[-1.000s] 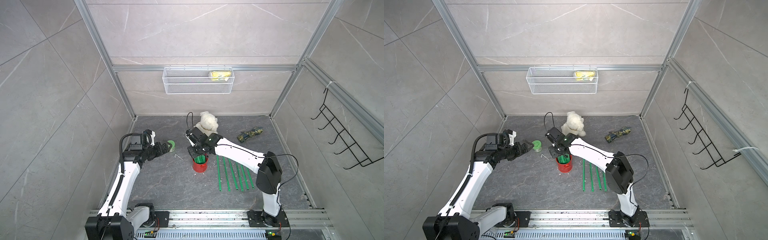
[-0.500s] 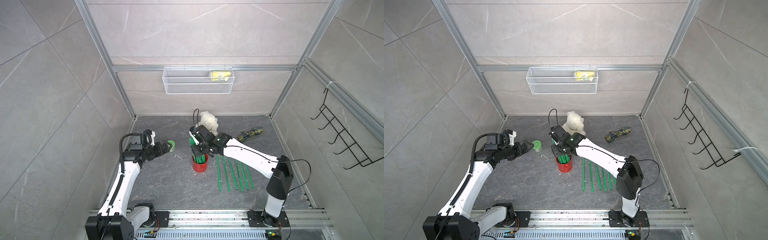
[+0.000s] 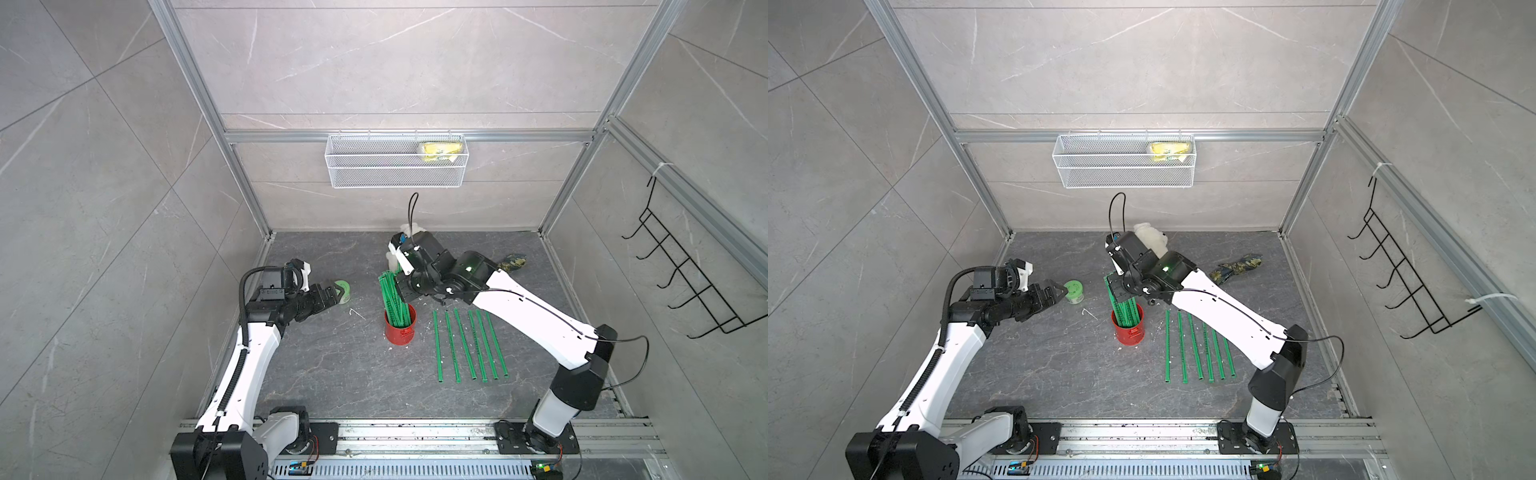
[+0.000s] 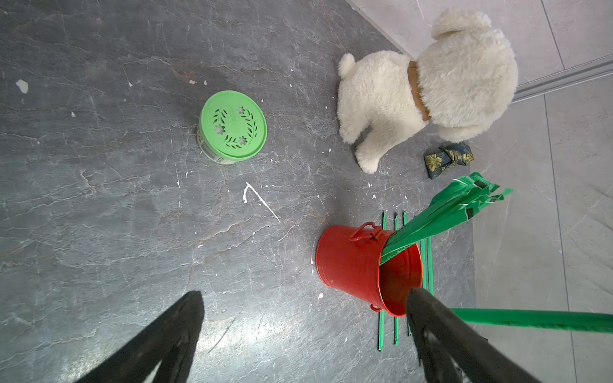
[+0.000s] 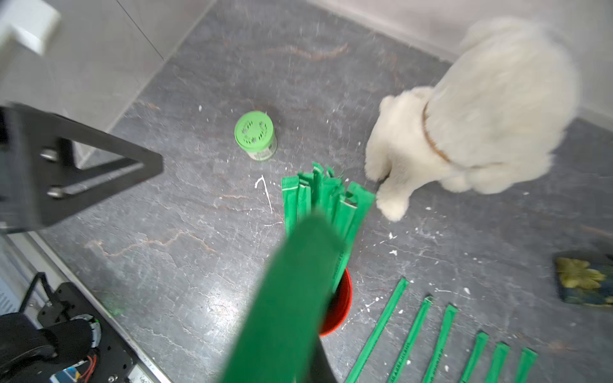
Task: Take the straws out of the storage container
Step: Pick up the straw from the container, then place the straw at the center of the board.
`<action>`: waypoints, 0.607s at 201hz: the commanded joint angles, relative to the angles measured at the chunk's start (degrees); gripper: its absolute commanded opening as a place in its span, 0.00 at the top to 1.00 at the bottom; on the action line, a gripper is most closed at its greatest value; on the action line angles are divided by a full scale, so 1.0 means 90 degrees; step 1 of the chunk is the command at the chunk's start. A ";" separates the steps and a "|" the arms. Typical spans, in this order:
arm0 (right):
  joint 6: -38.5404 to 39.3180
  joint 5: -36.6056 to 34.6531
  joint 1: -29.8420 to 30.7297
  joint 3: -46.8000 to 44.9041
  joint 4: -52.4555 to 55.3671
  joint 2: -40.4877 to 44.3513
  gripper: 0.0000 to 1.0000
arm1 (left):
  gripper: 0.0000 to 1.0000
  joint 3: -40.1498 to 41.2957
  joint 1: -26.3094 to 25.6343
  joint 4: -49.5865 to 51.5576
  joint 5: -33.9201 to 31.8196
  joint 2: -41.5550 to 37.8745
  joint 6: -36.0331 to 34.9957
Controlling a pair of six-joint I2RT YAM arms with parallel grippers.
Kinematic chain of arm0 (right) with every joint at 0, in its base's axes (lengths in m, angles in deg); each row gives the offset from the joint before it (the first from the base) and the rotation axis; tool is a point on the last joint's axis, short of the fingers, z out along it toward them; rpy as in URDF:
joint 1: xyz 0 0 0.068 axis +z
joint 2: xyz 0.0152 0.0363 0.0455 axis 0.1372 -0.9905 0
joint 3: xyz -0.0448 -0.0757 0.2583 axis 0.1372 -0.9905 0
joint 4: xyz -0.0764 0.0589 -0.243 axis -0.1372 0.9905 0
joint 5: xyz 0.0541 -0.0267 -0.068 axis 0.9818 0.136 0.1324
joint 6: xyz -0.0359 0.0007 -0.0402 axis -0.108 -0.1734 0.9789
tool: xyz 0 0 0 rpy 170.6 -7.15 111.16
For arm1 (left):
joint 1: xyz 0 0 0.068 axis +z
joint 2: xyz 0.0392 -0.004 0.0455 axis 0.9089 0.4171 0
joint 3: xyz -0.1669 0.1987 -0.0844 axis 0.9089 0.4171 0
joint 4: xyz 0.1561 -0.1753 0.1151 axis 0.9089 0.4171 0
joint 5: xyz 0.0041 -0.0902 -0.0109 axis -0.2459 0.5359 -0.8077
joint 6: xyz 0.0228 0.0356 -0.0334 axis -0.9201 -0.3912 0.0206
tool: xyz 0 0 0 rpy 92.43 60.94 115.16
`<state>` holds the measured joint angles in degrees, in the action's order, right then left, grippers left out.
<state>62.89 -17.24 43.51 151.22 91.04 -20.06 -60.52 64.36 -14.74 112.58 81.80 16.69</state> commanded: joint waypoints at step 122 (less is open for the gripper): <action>0.0390 -0.1130 -0.2481 -0.0183 0.2845 0.0435 0.92 | 0.00 -0.0265 -0.0007 0.0115 0.0165 -0.0046 -0.0160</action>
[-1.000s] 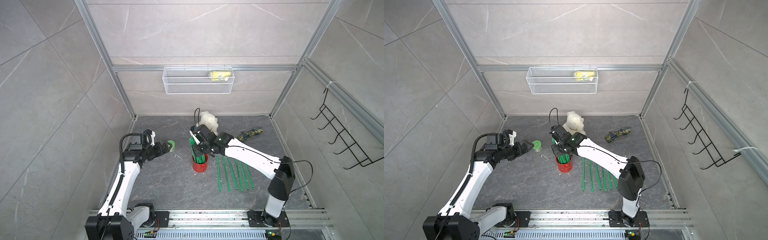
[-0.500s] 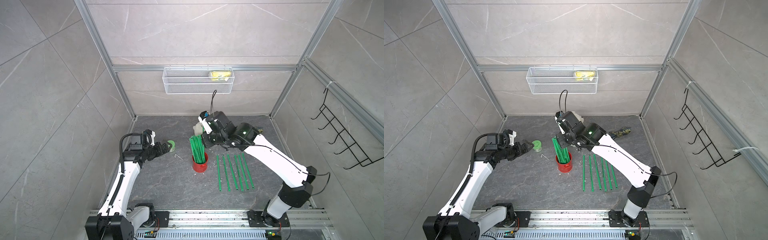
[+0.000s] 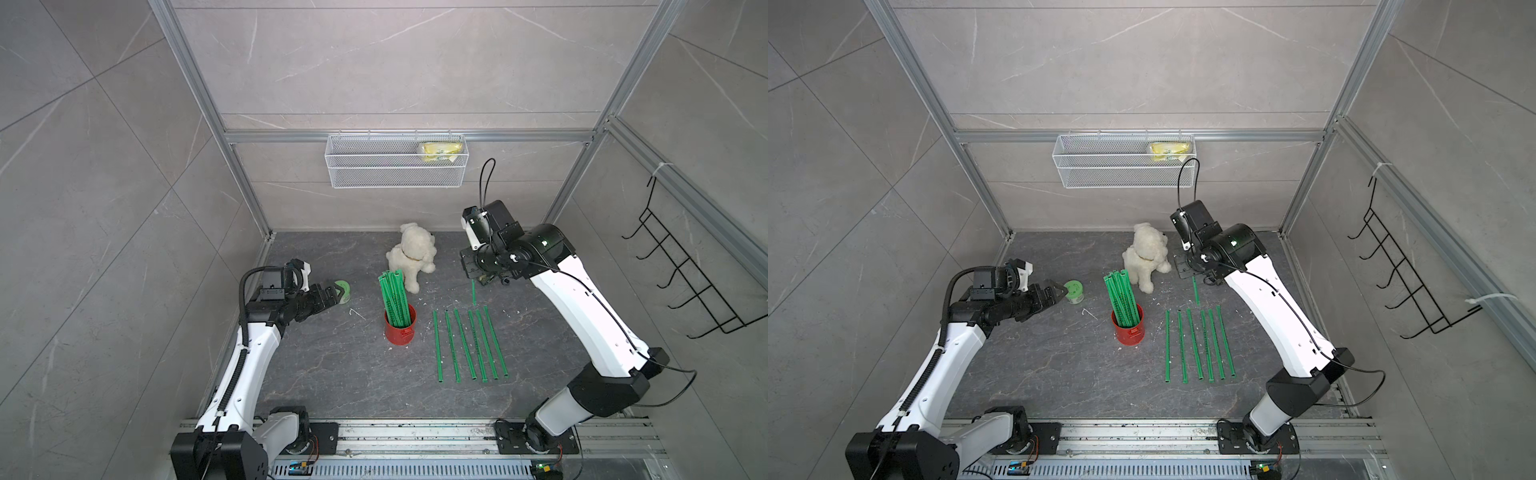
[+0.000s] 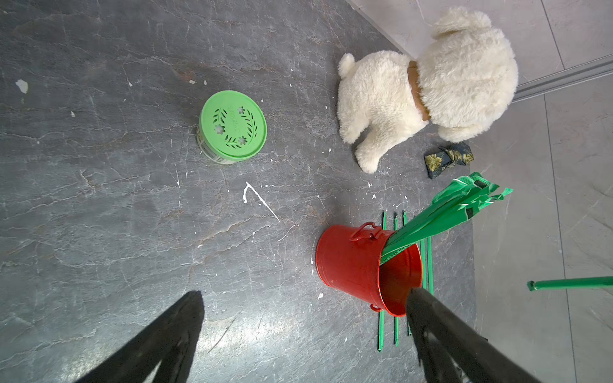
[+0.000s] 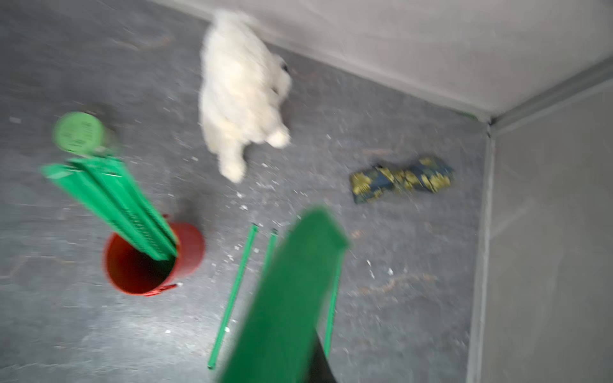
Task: Take the straws out of the storage container
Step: Place the straw at the center of the board.
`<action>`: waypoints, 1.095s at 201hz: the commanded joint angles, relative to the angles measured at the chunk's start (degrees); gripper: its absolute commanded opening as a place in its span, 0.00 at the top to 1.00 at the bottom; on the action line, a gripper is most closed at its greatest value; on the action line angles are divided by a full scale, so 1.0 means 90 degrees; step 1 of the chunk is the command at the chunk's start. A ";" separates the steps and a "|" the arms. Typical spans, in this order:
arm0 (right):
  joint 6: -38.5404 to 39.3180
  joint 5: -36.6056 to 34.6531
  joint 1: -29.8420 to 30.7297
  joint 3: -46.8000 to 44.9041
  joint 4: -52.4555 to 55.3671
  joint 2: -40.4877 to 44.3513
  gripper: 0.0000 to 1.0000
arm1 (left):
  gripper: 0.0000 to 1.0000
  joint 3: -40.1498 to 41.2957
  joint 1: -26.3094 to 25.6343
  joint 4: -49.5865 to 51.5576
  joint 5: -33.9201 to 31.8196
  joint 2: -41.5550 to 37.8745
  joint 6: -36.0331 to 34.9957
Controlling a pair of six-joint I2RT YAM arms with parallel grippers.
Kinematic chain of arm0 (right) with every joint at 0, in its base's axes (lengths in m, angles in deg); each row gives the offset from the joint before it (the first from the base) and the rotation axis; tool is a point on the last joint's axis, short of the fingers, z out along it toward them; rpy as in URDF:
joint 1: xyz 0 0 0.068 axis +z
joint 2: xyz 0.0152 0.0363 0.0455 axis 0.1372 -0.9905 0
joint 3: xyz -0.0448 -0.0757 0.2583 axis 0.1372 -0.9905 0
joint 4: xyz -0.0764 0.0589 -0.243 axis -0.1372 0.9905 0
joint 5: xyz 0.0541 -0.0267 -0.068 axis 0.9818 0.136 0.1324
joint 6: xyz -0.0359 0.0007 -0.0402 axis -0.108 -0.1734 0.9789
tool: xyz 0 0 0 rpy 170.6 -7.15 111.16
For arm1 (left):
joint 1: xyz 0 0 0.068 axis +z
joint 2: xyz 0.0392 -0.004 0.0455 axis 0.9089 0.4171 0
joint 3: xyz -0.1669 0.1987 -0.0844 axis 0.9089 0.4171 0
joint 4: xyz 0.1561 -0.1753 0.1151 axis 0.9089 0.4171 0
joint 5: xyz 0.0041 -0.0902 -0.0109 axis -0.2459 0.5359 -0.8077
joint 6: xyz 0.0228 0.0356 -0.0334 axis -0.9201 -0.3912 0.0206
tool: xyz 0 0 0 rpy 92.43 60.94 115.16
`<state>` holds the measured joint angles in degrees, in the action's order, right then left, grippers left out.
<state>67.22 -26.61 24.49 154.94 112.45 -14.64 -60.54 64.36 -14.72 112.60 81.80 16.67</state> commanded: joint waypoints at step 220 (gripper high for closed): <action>0.0053 0.0764 -0.2861 -0.3358 -0.0735 -0.1864 0.92 | 0.00 -0.0273 -0.0007 0.0115 0.0201 -0.0015 -0.0144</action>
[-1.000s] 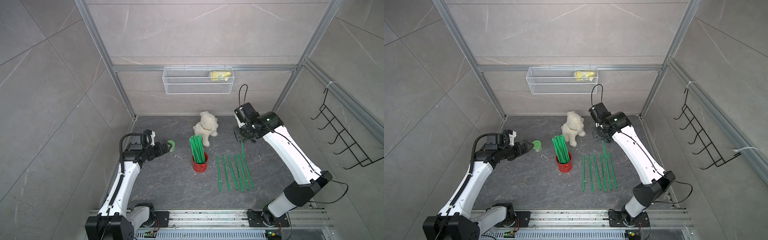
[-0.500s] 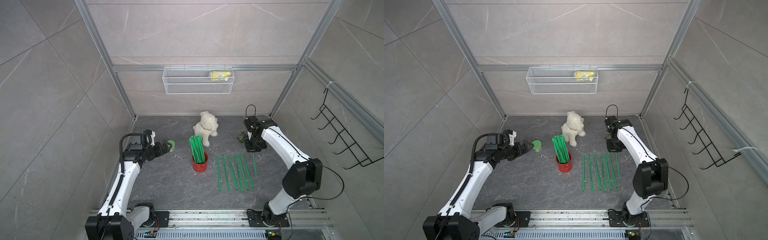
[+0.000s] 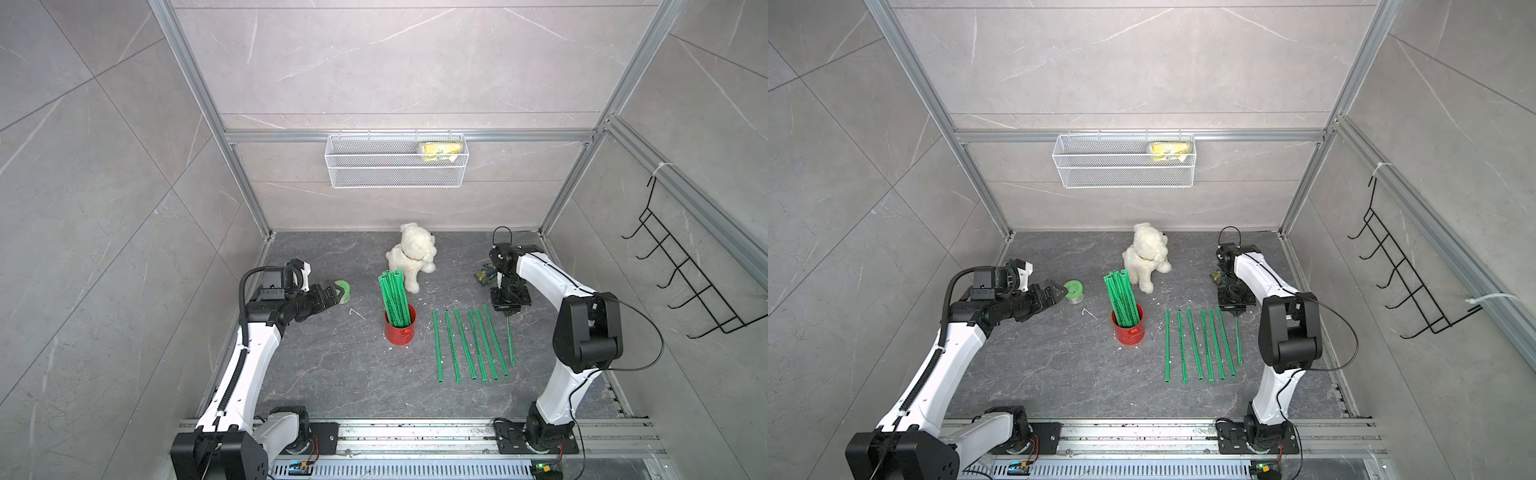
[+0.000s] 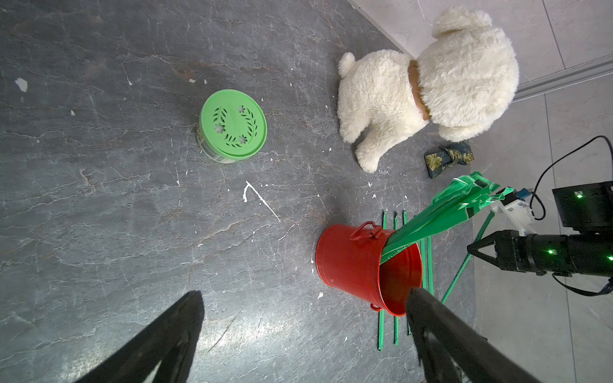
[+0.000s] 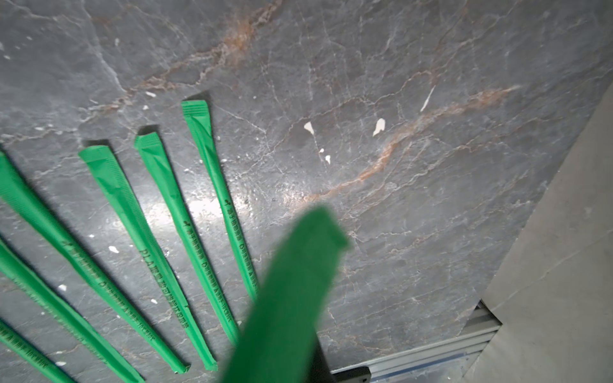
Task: Take the straws out of the storage container
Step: Place the straw at the center of the board.
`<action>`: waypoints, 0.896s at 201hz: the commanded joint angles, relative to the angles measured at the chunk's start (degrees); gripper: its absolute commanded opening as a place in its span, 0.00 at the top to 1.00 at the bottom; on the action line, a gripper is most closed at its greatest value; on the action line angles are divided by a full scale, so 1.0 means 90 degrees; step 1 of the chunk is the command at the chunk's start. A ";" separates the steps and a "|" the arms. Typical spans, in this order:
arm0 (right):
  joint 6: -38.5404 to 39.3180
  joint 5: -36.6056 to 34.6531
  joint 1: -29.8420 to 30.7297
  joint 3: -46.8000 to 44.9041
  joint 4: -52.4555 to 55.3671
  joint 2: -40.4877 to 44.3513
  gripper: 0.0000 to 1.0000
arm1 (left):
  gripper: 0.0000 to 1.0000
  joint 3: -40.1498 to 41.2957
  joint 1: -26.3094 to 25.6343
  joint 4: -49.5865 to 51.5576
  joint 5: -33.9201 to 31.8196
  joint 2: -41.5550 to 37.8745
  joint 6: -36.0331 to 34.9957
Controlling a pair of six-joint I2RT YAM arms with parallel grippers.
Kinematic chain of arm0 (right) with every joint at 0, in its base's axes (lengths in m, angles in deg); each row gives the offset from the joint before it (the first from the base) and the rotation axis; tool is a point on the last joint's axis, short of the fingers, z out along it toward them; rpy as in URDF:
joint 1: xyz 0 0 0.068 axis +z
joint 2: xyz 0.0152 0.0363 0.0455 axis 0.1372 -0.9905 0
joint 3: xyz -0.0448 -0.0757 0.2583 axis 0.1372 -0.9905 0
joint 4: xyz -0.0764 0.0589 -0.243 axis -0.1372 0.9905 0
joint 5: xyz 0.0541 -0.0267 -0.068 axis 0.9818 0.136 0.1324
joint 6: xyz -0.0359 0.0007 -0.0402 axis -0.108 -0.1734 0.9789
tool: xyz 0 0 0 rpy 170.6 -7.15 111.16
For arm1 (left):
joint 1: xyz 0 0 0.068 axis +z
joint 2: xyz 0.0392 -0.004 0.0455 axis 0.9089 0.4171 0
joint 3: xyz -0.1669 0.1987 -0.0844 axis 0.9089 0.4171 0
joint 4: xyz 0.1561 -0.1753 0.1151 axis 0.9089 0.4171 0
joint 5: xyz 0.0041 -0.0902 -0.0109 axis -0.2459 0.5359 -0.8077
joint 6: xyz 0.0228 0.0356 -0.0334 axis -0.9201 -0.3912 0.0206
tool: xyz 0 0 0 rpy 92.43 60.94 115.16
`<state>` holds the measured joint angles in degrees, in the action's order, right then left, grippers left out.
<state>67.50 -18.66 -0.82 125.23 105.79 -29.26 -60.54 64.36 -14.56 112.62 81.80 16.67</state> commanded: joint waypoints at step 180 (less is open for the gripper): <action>-0.0213 -0.0136 -0.0077 -0.0338 -0.0241 -0.0901 0.87 | 0.00 -0.0273 -0.0007 0.0095 0.0206 -0.0016 -0.0153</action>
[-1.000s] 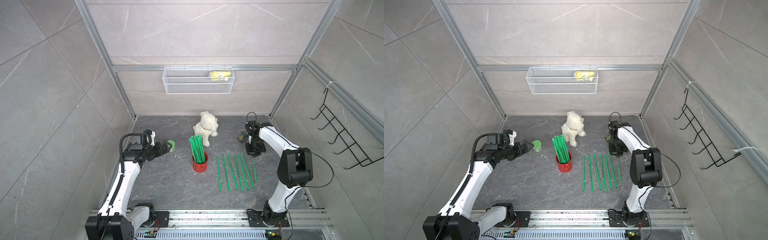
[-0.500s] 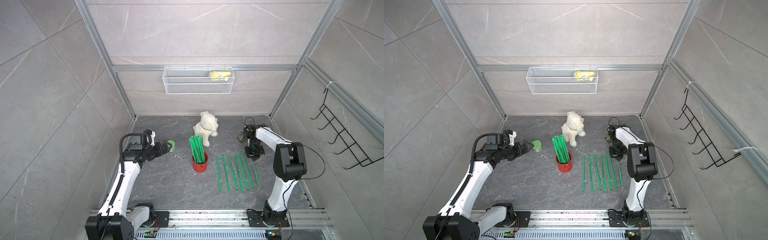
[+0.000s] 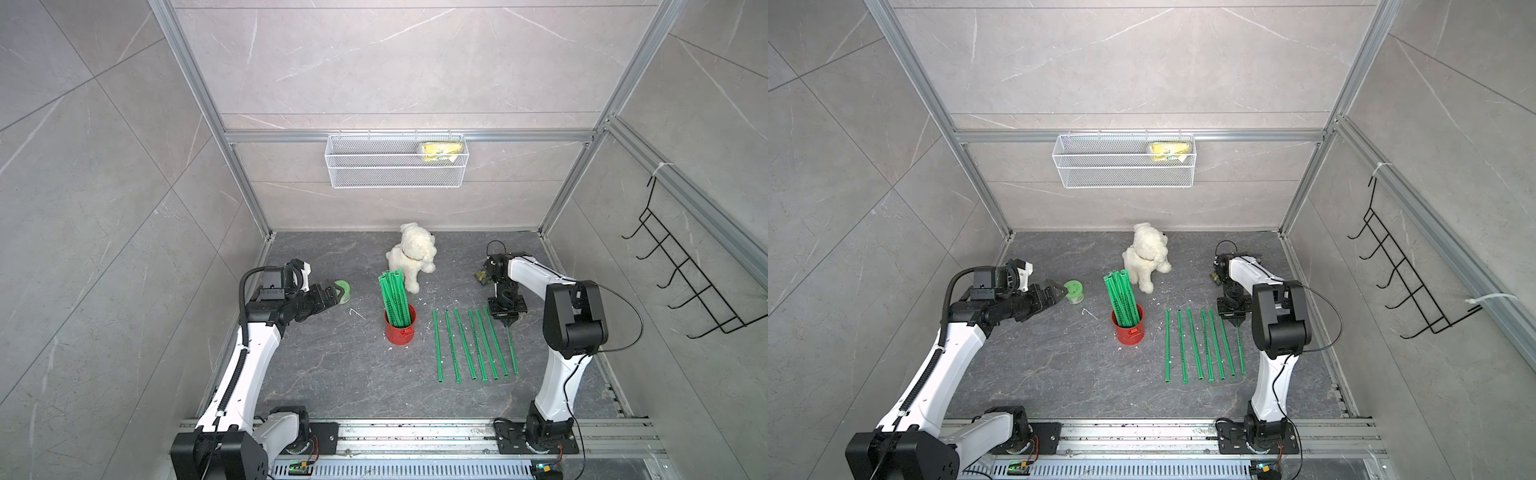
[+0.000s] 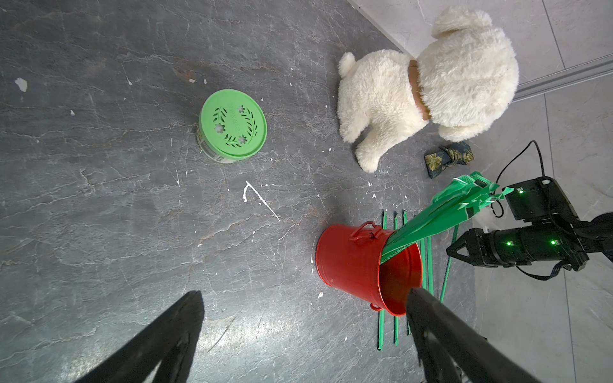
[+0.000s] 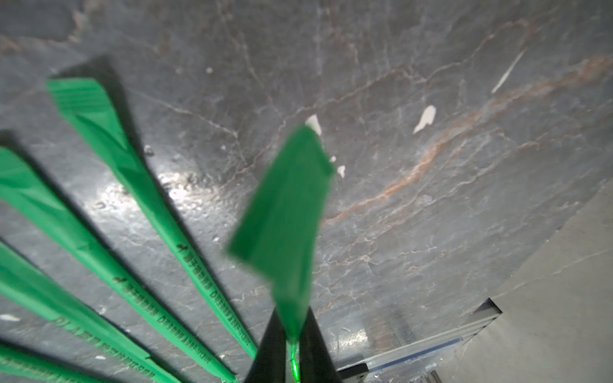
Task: Take the straws out of the storage container
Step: Place the straw at the center of the board.
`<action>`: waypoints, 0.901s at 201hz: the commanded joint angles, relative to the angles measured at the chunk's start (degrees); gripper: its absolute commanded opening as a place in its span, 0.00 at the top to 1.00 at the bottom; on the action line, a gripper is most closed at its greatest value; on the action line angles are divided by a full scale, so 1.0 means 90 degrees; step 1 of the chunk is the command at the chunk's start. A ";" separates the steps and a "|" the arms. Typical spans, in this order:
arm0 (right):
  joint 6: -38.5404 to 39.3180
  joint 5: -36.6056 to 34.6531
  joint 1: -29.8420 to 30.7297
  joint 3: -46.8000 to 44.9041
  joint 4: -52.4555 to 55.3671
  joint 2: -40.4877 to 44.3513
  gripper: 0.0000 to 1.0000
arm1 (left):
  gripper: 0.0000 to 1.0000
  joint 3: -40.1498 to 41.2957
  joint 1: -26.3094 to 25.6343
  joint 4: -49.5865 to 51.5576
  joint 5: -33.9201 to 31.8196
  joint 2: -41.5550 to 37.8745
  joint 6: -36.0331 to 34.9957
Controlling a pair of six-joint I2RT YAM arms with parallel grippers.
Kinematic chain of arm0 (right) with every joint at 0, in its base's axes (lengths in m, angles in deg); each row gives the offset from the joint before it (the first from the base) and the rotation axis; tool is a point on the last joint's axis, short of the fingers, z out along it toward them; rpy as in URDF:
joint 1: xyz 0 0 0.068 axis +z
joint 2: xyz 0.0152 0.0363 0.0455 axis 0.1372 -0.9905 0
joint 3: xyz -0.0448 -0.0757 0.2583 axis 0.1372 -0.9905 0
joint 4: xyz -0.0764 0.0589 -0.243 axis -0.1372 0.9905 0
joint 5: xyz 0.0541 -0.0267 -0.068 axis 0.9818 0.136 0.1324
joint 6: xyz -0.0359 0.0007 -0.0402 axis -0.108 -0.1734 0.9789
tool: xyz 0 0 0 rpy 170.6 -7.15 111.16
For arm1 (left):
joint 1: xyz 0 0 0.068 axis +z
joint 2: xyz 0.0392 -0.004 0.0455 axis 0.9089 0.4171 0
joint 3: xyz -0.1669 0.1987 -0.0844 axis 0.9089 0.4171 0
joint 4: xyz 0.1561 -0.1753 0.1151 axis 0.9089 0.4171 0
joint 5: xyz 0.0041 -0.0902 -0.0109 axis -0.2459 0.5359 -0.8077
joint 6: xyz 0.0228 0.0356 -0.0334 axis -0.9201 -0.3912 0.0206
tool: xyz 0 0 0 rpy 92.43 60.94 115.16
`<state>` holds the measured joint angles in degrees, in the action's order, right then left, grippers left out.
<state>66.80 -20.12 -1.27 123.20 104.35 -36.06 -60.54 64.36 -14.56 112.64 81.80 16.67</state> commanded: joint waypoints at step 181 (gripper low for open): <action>-0.0146 0.0079 -0.0029 -0.0449 -0.0347 0.0033 0.60 | 0.00 -0.0273 -0.0002 0.0096 0.0198 0.0009 -0.0149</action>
<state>66.15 -19.69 -1.27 119.88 100.91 -37.06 -60.54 64.36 -14.56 112.64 81.80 16.67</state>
